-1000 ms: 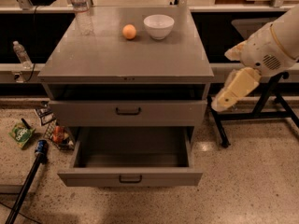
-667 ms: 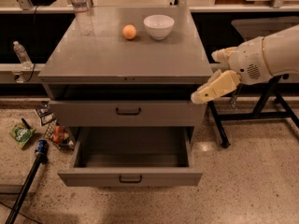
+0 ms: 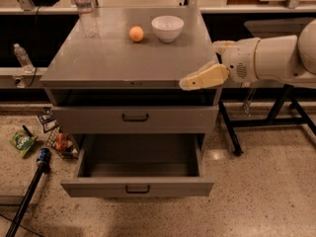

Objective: Place orange into middle drawer

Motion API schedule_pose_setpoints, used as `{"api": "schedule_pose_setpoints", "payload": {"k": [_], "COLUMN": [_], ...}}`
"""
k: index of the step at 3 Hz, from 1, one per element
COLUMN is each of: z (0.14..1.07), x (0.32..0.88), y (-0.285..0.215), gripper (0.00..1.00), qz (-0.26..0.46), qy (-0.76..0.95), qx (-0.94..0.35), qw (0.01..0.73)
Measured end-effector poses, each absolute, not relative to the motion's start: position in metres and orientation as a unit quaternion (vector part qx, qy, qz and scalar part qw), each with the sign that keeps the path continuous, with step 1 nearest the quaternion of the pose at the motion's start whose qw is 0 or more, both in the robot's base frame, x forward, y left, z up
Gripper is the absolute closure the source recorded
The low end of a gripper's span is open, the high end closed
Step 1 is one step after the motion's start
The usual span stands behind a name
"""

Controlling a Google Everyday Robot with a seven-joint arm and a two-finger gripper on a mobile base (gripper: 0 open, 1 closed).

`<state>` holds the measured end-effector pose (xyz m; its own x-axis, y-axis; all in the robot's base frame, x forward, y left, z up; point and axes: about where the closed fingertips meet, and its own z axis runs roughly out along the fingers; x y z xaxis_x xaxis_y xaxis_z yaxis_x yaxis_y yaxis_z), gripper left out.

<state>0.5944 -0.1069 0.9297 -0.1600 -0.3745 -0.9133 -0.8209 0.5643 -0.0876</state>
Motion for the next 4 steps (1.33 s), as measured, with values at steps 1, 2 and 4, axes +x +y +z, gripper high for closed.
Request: {"api": "schedule_pose_setpoints", "payload": {"k": [1,2,4], "z": [0.93,0.921,0.883], "x": [0.594,0.604,0.701], "y": [-0.107,-0.097,-0.057], "gripper": [0.0,0.0,0.0], "qz": [0.222,0.229,0.258], "qy": [0.728,0.726,0.709], "qx": [-0.41,-0.42,-0.404], "qw": [0.502,0.494,0.517]}}
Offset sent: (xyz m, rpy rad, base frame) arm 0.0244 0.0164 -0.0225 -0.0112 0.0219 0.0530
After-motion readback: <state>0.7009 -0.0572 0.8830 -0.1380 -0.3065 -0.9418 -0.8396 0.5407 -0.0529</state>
